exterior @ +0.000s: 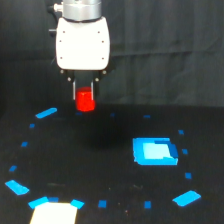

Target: Pick up the red object from the table

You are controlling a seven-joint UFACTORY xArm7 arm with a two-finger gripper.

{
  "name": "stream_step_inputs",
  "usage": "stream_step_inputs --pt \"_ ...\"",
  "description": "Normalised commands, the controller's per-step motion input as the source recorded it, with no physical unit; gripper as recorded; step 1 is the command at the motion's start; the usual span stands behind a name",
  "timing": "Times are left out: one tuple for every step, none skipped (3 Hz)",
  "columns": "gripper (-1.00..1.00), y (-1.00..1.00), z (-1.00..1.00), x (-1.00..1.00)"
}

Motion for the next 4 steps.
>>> stream_step_inputs --pt "-0.89 -0.1 0.29 -0.03" --pt "-1.0 -0.14 0.87 0.29" --pt "-0.99 0.11 0.08 0.11" --pt "-1.0 0.25 -0.12 0.05"
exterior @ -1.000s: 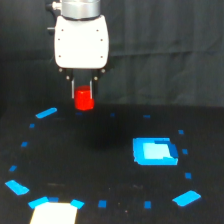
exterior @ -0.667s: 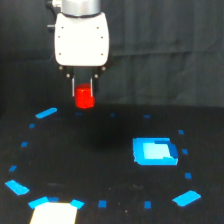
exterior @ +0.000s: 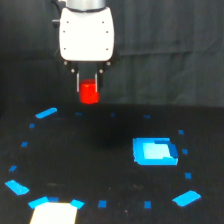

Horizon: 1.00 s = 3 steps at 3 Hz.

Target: Pick up the red object from the table

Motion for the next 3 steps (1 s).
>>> stream_step_inputs --pt "-0.93 0.11 0.08 0.13" --pt "-0.85 0.18 0.27 0.35" --pt "-1.0 0.29 0.41 0.31"
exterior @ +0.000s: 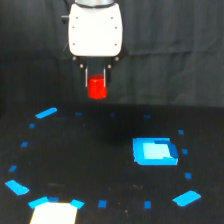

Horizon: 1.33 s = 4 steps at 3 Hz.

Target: Pick up the red object from the table

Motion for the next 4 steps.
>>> stream_step_inputs --pt "-1.0 -0.08 0.41 0.42" --pt "-0.97 0.1 0.4 0.0" --pt "-0.96 0.09 0.03 0.07" --pt "-1.0 -0.12 0.23 0.34"
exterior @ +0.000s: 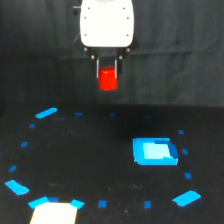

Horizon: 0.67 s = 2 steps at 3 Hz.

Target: Pick up the red object from the table

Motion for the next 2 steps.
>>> stream_step_inputs --pt "-1.0 0.05 0.05 0.1" --pt "-1.0 0.46 0.19 0.55"
